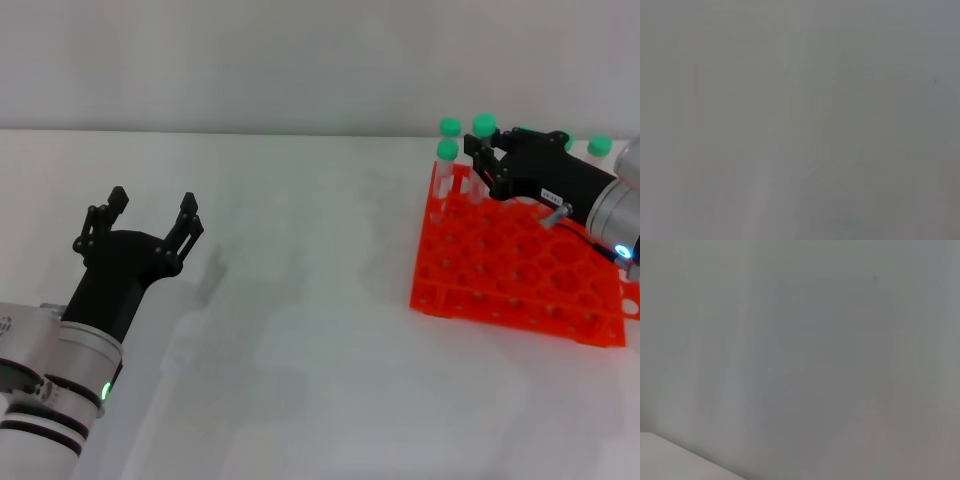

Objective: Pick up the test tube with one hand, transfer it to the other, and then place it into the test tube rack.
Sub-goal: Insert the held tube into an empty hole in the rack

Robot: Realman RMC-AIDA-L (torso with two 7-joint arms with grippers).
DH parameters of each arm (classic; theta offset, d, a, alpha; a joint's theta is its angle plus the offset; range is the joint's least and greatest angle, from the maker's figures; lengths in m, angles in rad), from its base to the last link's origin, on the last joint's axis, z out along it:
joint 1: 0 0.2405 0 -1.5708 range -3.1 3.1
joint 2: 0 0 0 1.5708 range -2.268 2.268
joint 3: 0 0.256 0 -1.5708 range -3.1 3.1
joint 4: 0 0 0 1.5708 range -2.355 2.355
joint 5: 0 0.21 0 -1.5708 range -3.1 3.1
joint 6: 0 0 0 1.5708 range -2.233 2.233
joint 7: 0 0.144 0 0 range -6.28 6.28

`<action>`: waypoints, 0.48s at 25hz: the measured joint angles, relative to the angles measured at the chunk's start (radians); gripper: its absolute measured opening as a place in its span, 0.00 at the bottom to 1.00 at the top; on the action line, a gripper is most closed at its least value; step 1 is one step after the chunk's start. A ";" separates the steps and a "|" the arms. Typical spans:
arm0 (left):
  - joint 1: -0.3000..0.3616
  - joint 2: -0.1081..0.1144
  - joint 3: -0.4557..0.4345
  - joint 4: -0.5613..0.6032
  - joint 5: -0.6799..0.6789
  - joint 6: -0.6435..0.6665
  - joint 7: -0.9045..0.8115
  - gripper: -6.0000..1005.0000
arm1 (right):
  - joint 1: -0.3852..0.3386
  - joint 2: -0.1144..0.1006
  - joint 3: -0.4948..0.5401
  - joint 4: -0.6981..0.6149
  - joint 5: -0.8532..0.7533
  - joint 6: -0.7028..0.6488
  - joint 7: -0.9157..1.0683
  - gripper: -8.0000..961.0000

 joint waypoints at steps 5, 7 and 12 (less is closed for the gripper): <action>0.000 0.000 0.001 0.000 0.000 0.000 -0.011 0.86 | -0.001 0.000 -0.007 0.014 0.000 0.001 0.005 0.25; 0.000 0.000 0.001 0.000 0.002 0.000 -0.015 0.86 | -0.002 0.000 -0.009 0.014 0.000 0.001 0.005 0.25; -0.003 0.000 0.001 0.000 0.006 0.000 -0.015 0.86 | -0.010 0.000 -0.009 0.014 0.000 0.002 0.007 0.25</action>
